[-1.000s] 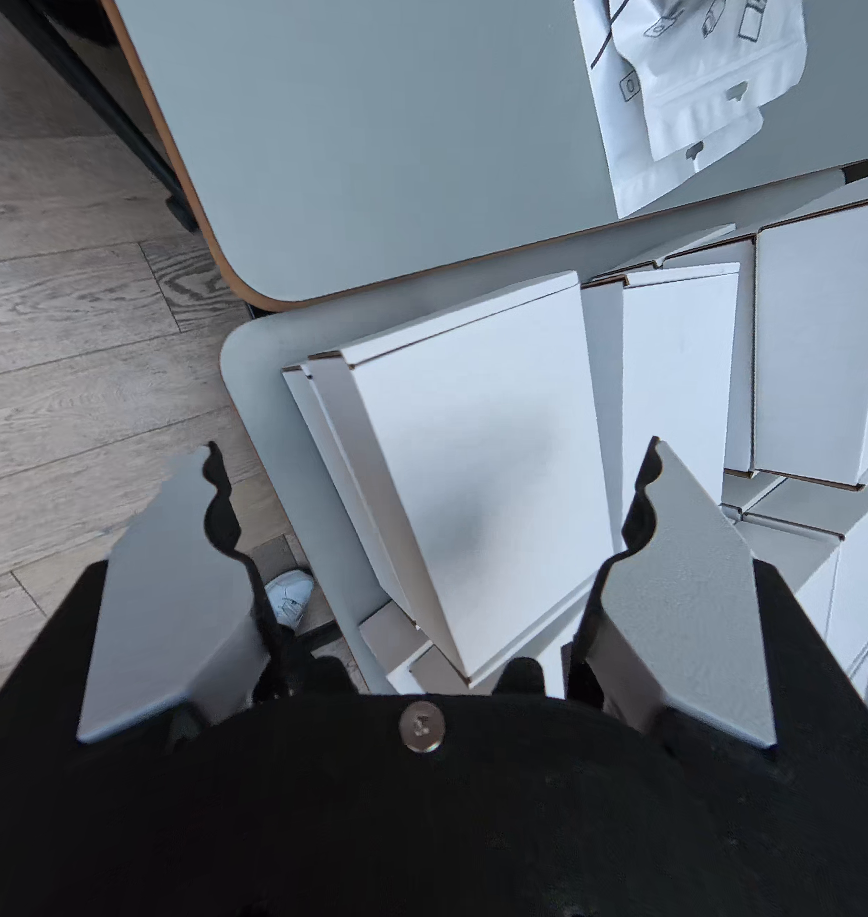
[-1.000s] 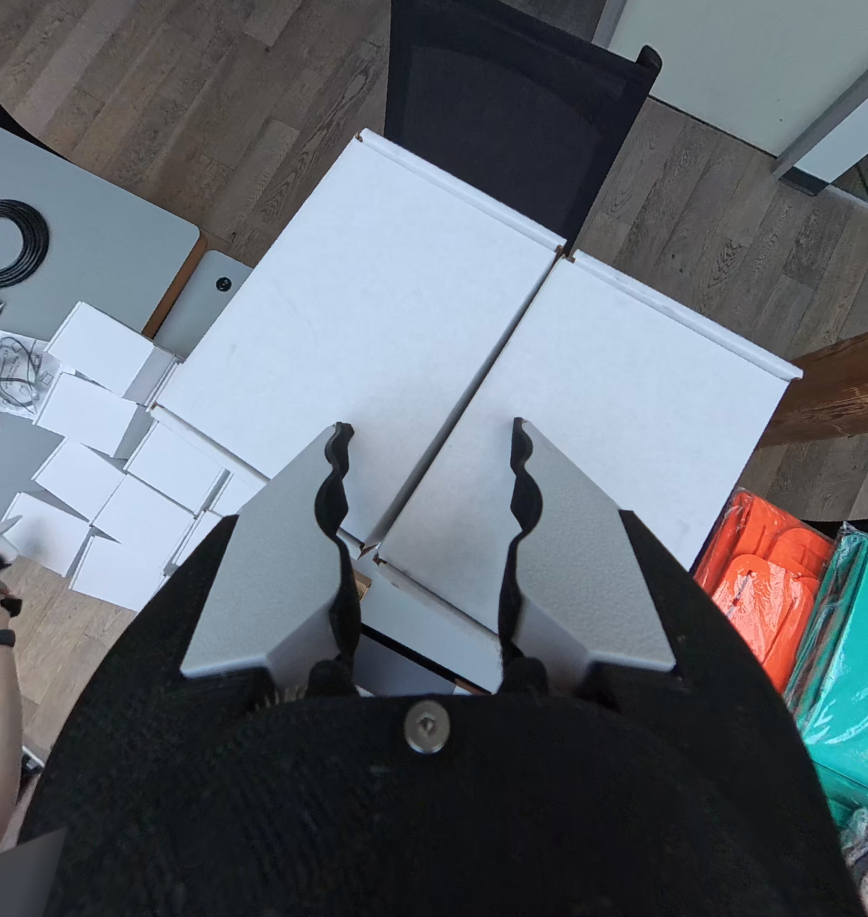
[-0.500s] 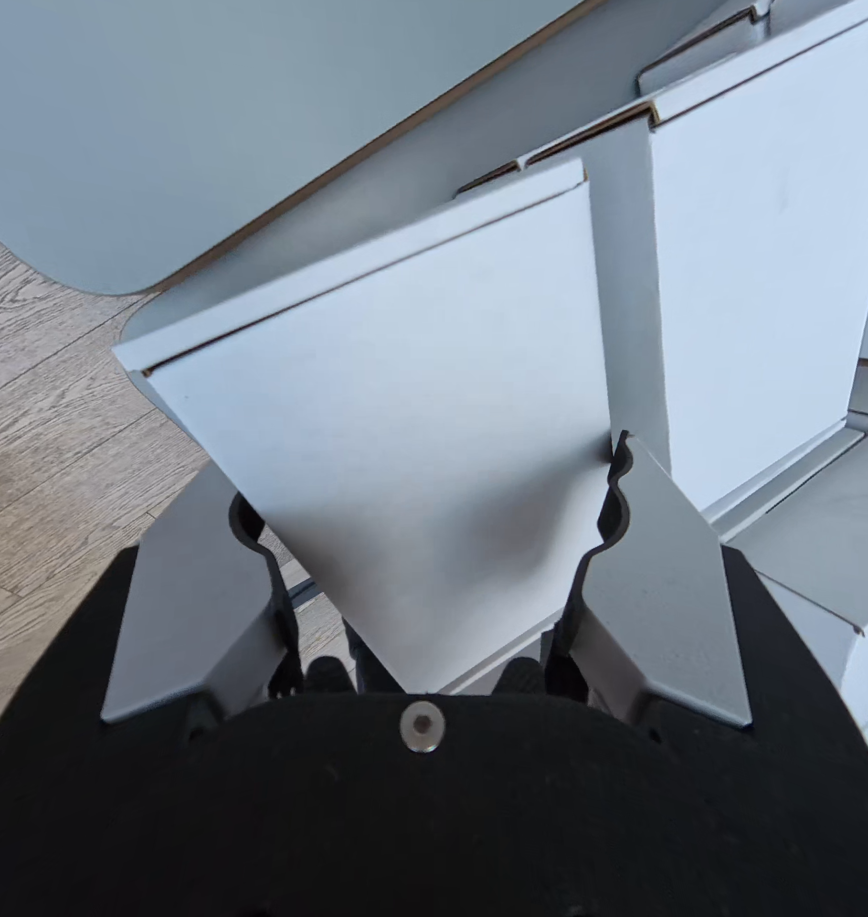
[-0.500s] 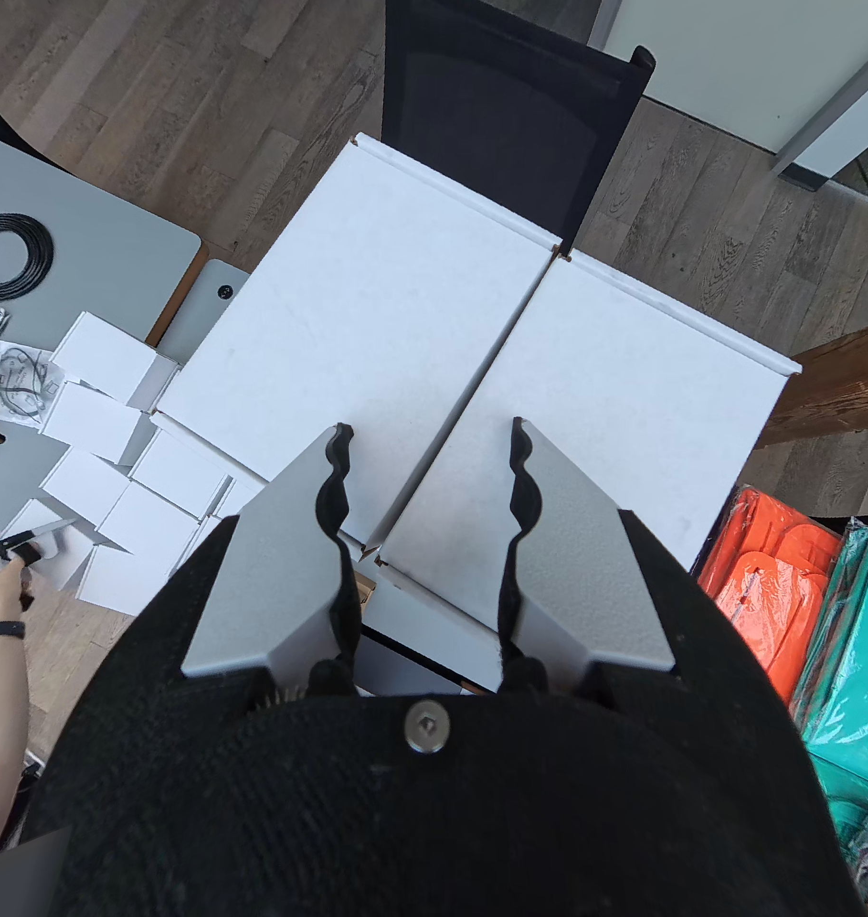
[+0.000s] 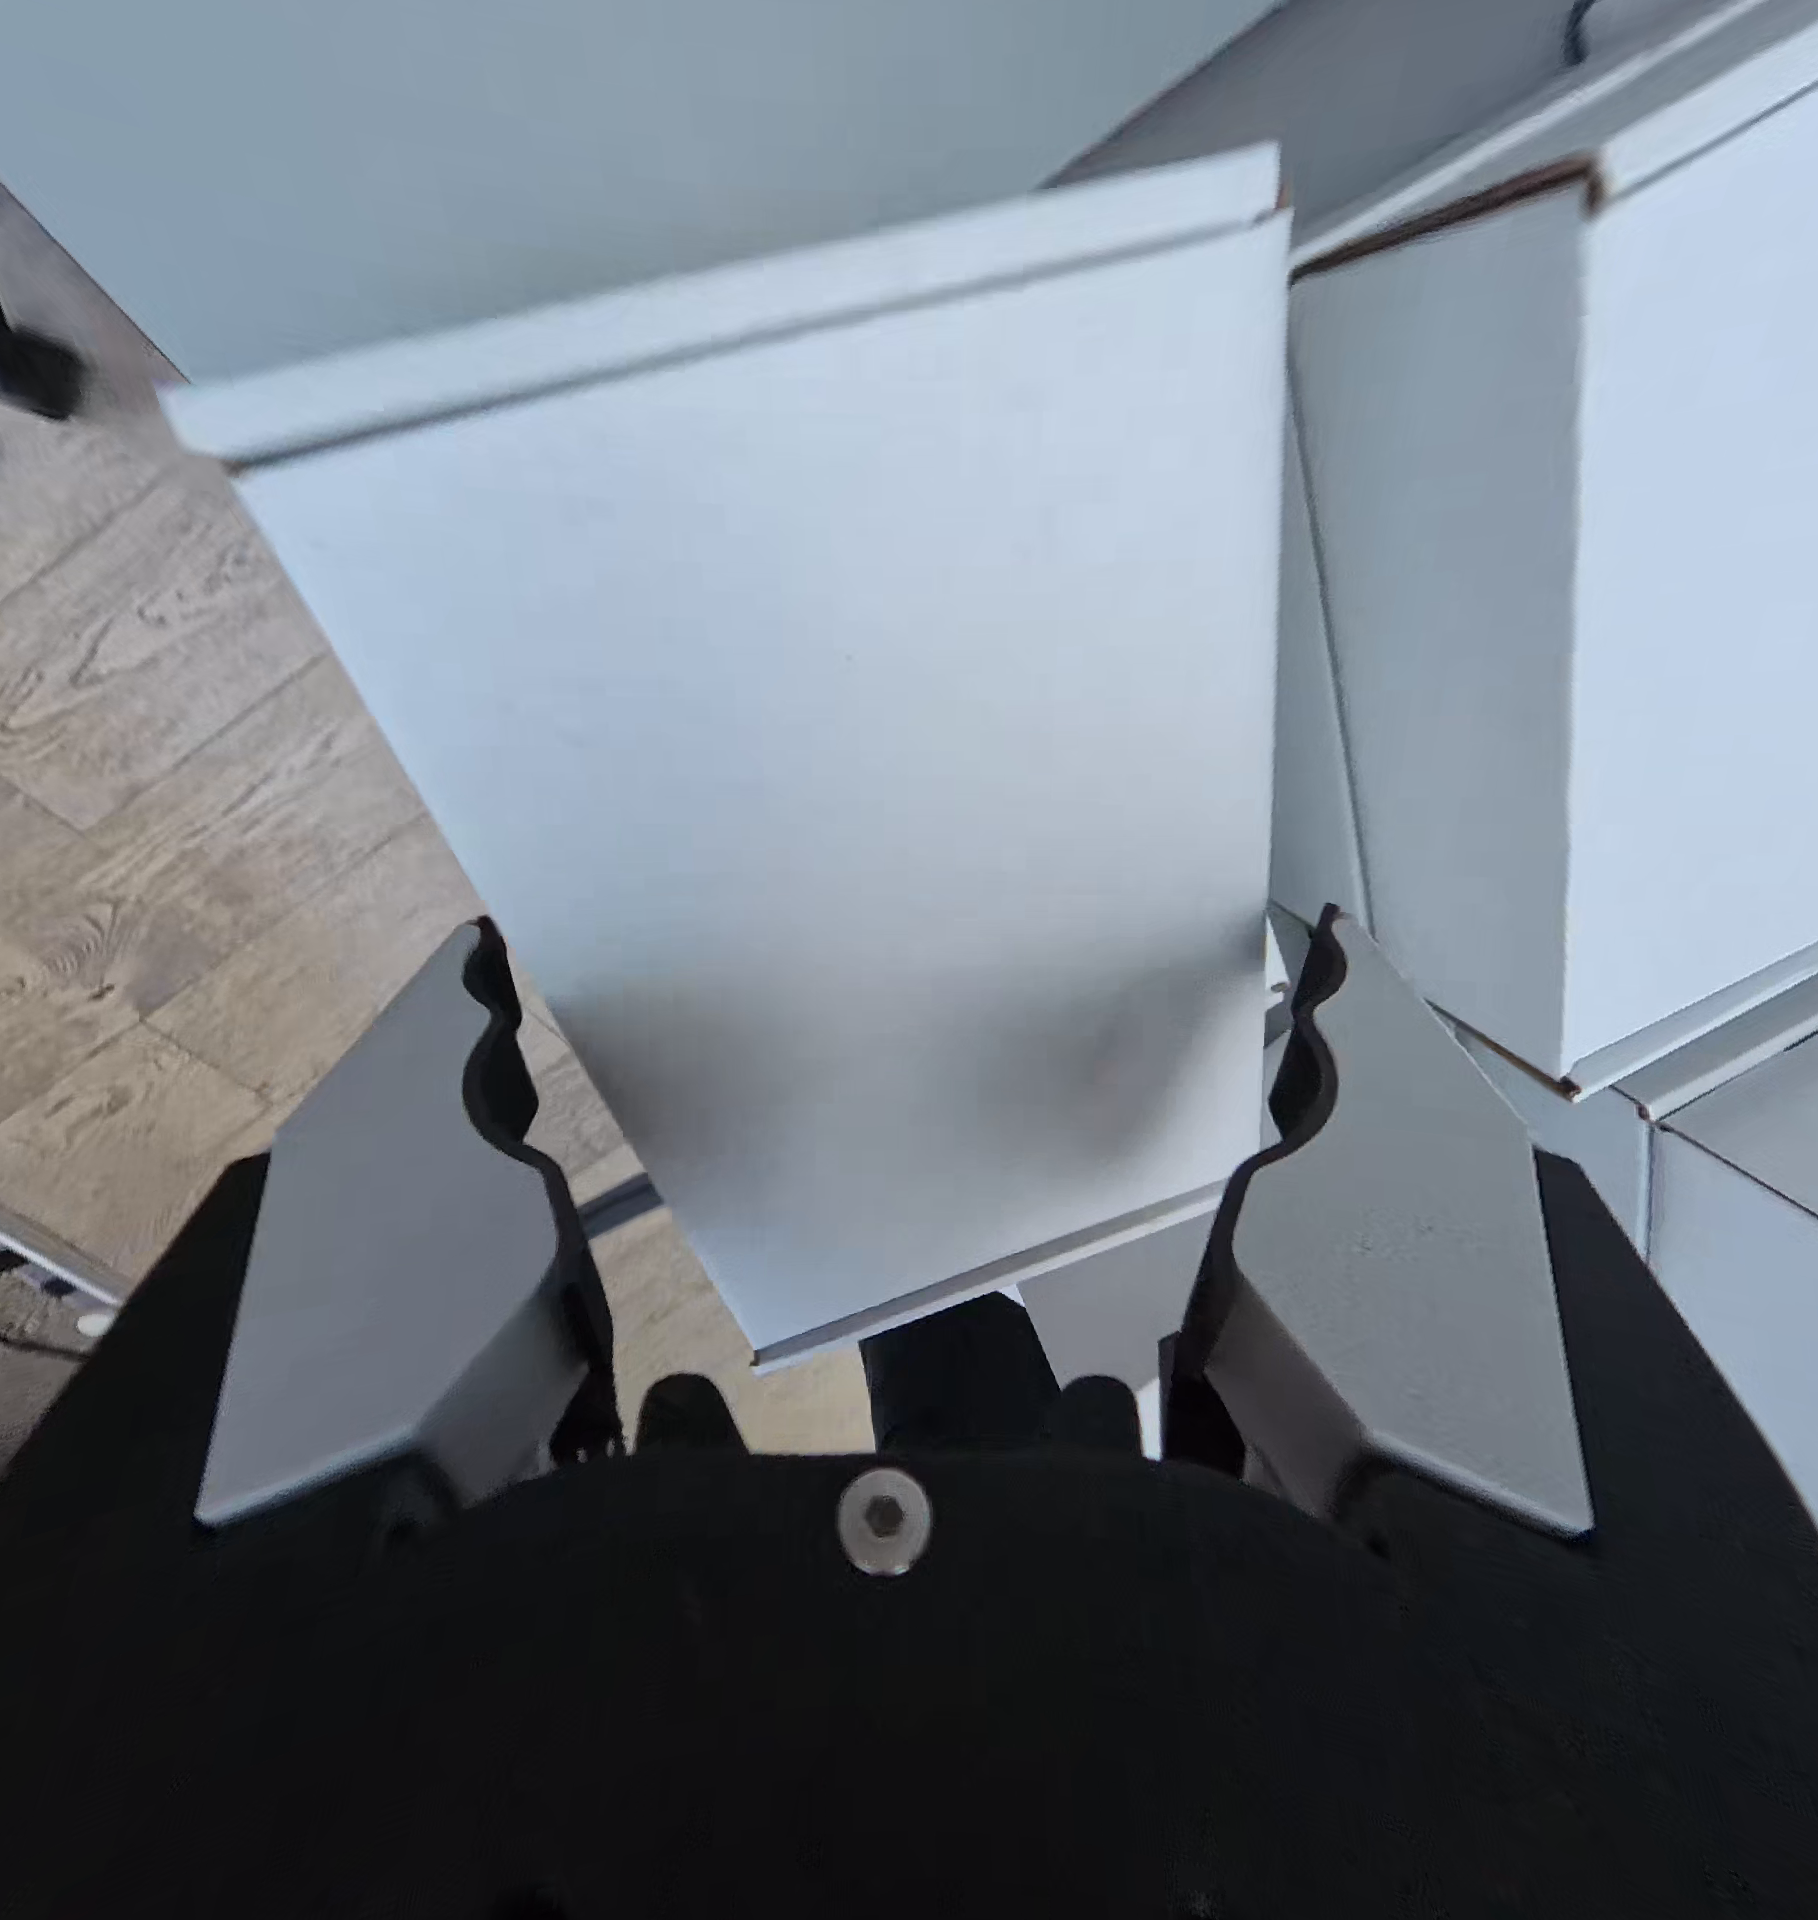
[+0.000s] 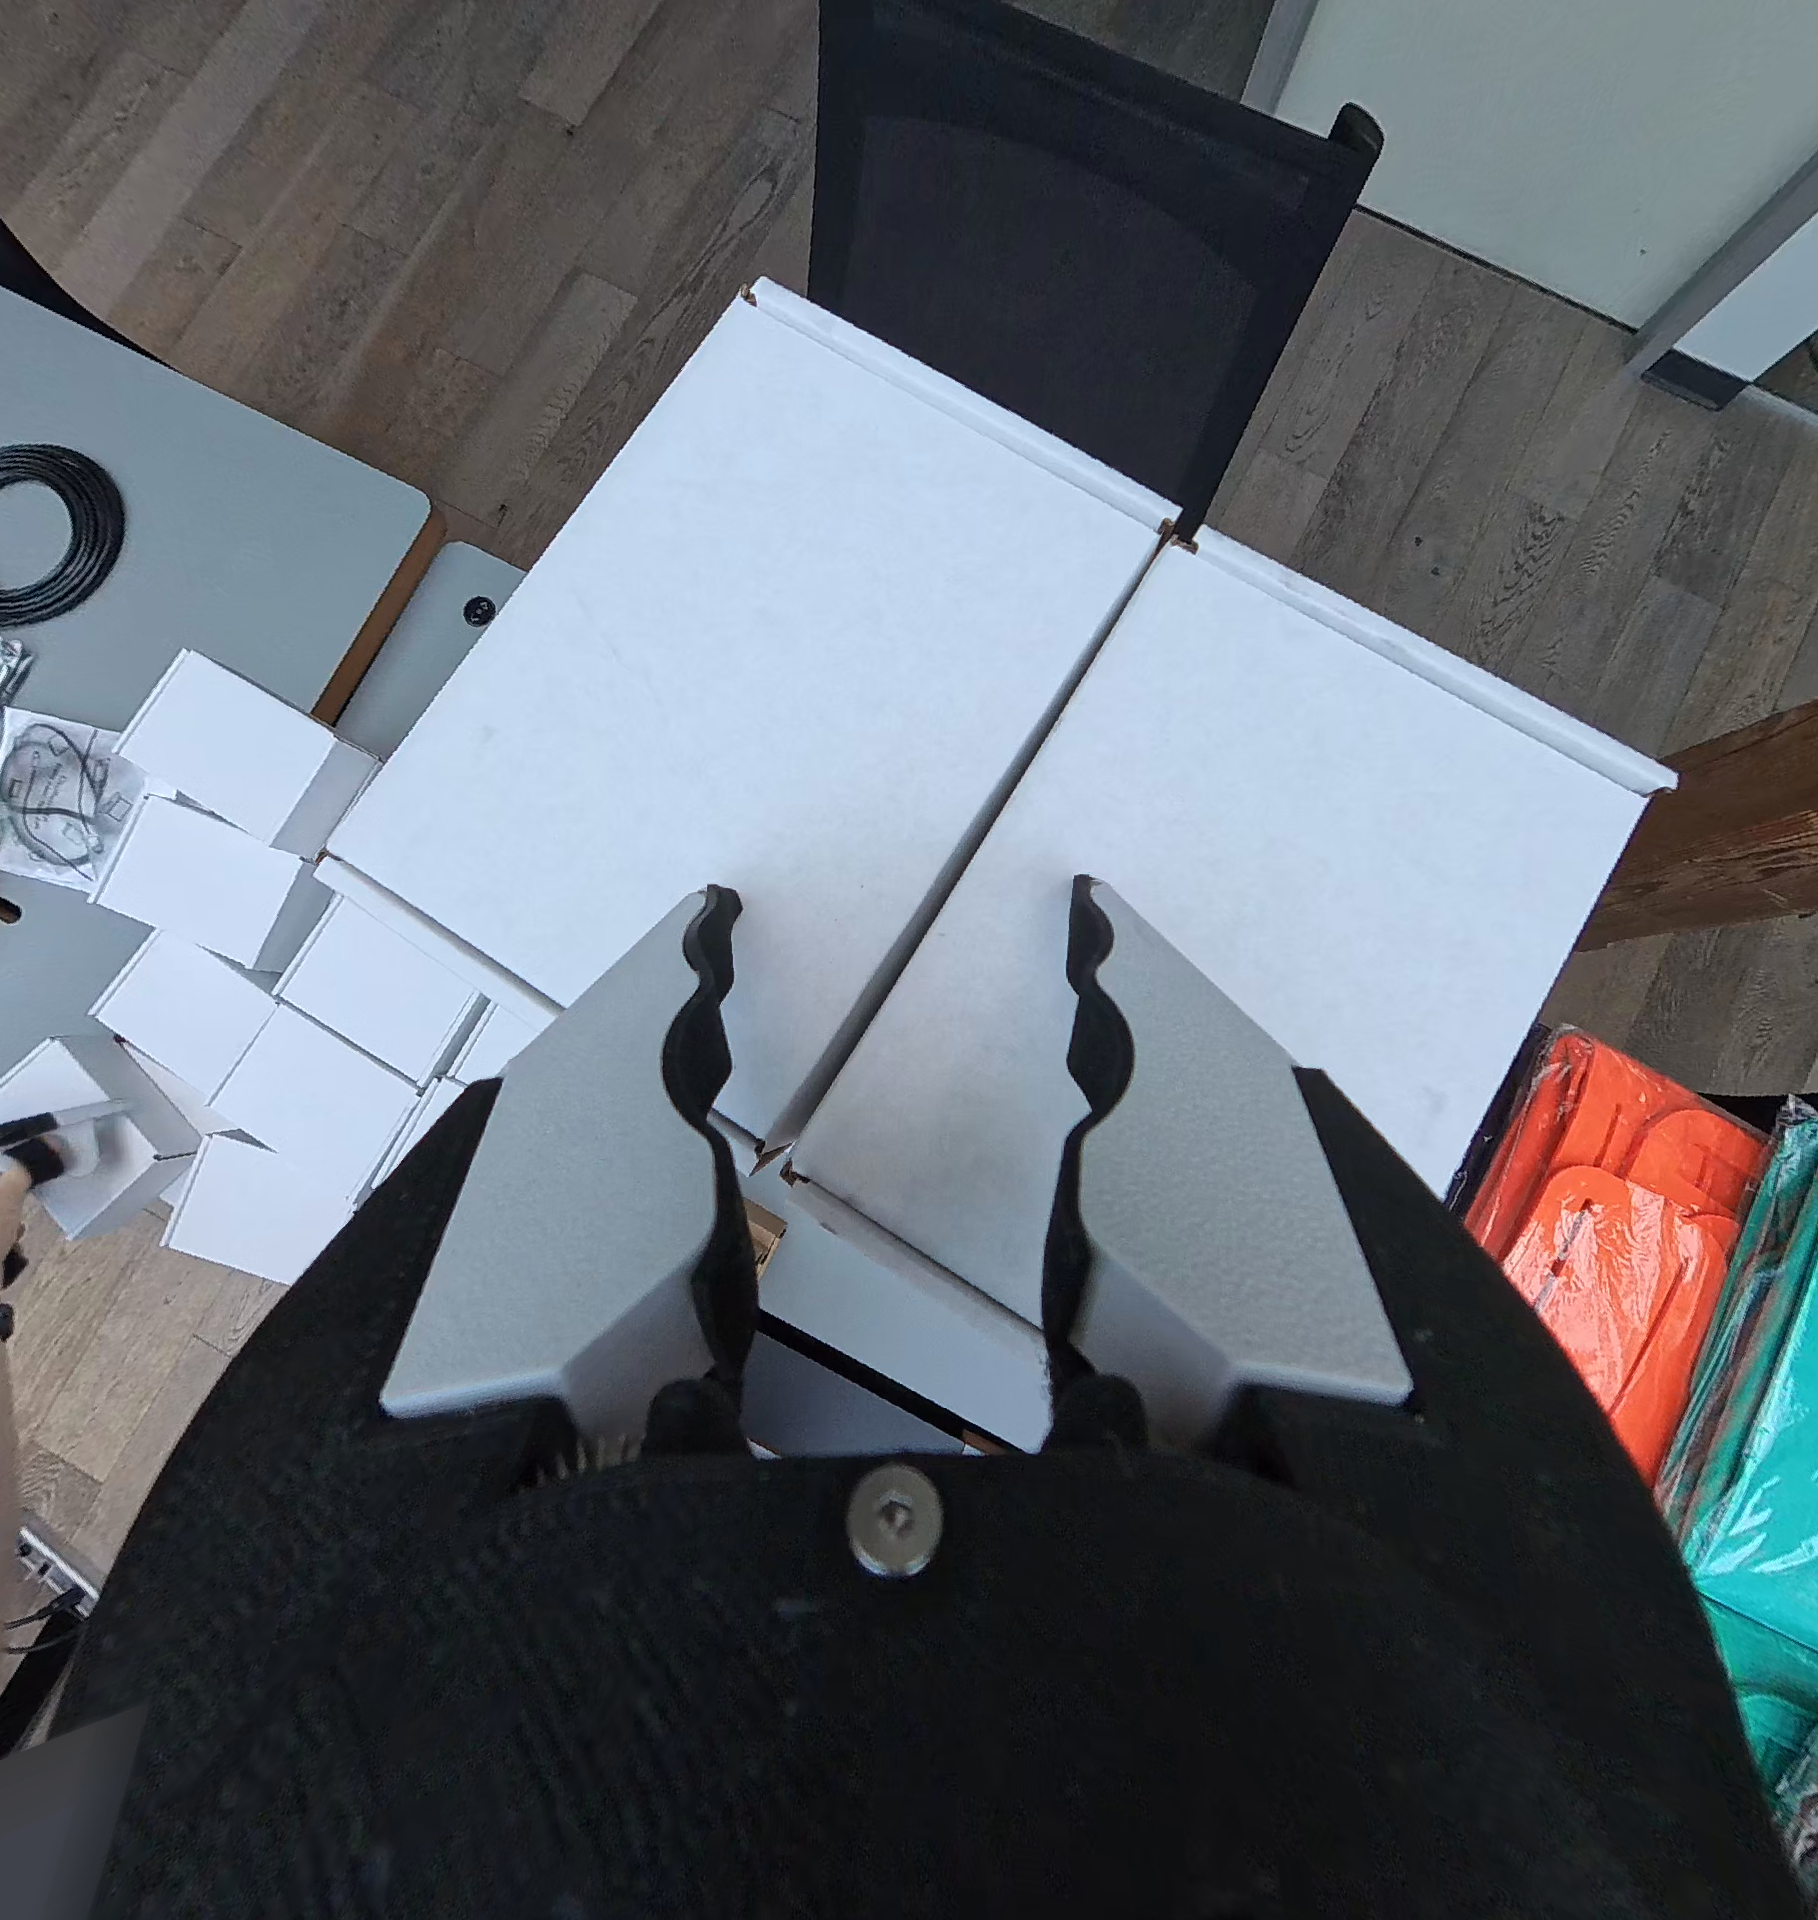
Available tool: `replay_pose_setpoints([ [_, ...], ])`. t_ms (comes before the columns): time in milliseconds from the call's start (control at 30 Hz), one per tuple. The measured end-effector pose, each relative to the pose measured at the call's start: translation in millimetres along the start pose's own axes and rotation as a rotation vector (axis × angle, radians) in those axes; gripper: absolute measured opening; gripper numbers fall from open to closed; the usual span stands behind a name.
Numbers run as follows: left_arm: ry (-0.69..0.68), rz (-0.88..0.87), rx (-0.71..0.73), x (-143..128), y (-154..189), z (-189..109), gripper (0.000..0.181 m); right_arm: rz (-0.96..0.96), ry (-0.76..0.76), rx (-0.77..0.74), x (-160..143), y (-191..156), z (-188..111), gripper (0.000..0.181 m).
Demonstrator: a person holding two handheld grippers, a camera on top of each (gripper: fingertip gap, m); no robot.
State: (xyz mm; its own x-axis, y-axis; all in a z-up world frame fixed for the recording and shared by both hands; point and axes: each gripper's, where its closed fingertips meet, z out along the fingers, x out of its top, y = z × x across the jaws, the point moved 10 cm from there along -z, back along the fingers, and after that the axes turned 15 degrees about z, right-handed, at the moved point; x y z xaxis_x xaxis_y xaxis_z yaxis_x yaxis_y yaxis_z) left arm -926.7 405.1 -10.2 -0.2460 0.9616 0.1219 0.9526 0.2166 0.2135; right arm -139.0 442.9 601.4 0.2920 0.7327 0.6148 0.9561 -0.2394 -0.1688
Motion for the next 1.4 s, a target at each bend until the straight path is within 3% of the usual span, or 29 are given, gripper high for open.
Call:
replay_pose_setpoints([
  [100, -0.115, -0.027, -0.039, -5.7, 3.6, 17.6, 0.145, -0.001, -0.005, 0.001, 0.4, 0.9, -0.3, 0.065],
  [267, -0.104, -0.008, -0.077, -7.6, 0.5, 14.5, 0.143, 0.003, -0.006, 0.010, 1.6, 3.1, 0.1, 0.063],
  [400, -0.026, -0.075, -0.157, -13.7, -6.9, -4.1, 0.142, -0.001, -0.006, 0.010, 1.2, 3.0, 0.0, 0.063],
  [500, 0.084, -0.183, -0.343, -15.9, -7.4, -28.1, 0.142, -0.012, -0.007, 0.006, 0.6, 1.1, -0.2, 0.062],
  [600, 0.303, -0.328, -0.705, -13.2, 2.5, -67.4, 0.143, -0.024, -0.003, 0.001, 0.1, -1.5, 0.5, 0.062],
  [700, 0.441, -0.253, -0.875, 3.3, 35.0, -115.5, 0.142, -0.037, -0.006, -0.005, 0.4, -4.0, 0.9, 0.062],
  [800, 0.538, 0.001, -1.015, 37.9, 115.8, -188.6, 0.142, -0.041, -0.006, -0.006, 0.7, -4.9, 1.5, 0.062],
  [900, 0.568, 0.346, -1.222, 65.8, 243.3, -283.4, 0.142, -0.042, -0.004, -0.004, -0.5, -4.0, 0.6, 0.062],
  [1033, 0.387, 0.806, -1.447, 70.3, 438.1, -399.1, 0.143, -0.035, 0.012, 0.009, -2.3, -0.9, -0.1, 0.062],
  [1133, 0.230, 0.920, -1.572, 75.6, 563.6, -466.8, 0.142, -0.027, 0.026, 0.015, -2.8, 0.7, 0.3, 0.062],
  [1267, 0.139, 0.968, -1.502, 87.2, 700.0, -506.9, 0.142, -0.032, 0.041, 0.017, -3.6, -0.8, 1.2, 0.062],
  [1400, -0.082, 0.840, -1.694, 79.6, 792.2, -505.5, 0.141, -0.044, 0.038, 0.011, -4.4, -3.4, 0.6, 0.062],
])
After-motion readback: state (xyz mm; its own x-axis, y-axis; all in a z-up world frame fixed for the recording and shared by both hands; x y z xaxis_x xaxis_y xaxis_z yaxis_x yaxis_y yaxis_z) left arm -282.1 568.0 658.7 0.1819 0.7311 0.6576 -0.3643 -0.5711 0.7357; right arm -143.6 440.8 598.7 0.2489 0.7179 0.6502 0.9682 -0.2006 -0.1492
